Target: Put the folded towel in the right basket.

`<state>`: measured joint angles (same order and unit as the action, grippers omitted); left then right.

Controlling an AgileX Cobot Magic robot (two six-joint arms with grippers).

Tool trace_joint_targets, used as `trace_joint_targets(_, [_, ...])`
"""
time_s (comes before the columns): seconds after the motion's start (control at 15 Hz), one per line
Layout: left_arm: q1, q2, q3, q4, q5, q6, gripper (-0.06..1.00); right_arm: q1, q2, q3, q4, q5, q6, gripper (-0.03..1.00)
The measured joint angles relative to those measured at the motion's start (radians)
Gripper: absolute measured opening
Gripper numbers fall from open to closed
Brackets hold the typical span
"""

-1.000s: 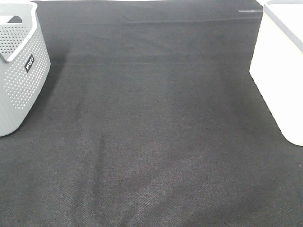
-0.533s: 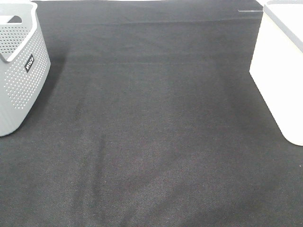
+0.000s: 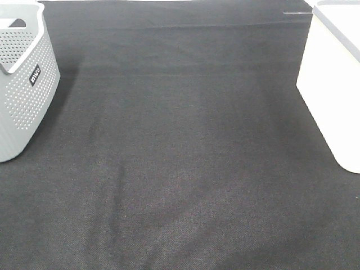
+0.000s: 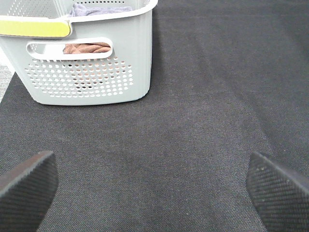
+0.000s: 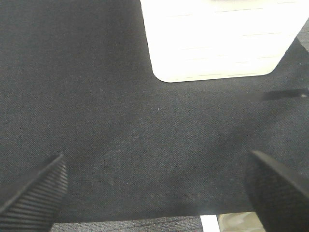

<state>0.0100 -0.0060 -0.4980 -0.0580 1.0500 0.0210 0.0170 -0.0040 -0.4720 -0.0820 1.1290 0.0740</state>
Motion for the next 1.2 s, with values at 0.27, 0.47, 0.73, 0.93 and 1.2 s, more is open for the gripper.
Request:
trace_joint_targets(0.27, [0.0,0.0,0.0,0.0,0.0,0.0,0.99,0.0,0.0,0.0,0.0,0.0,0.0,0.96])
trace_joint_targets(0.47, [0.0,0.0,0.0,0.0,0.0,0.0,0.99,0.0,0.0,0.0,0.0,0.0,0.0,0.96])
trace_joint_targets(0.73, [0.0,0.0,0.0,0.0,0.0,0.0,0.99,0.0,0.0,0.0,0.0,0.0,0.0,0.96])
trace_joint_targets(0.93, [0.0,0.0,0.0,0.0,0.0,0.0,0.99,0.0,0.0,0.0,0.0,0.0,0.0,0.96])
trace_joint_targets(1.2, [0.0,0.0,0.0,0.0,0.0,0.0,0.99,0.0,0.0,0.0,0.0,0.0,0.0,0.96])
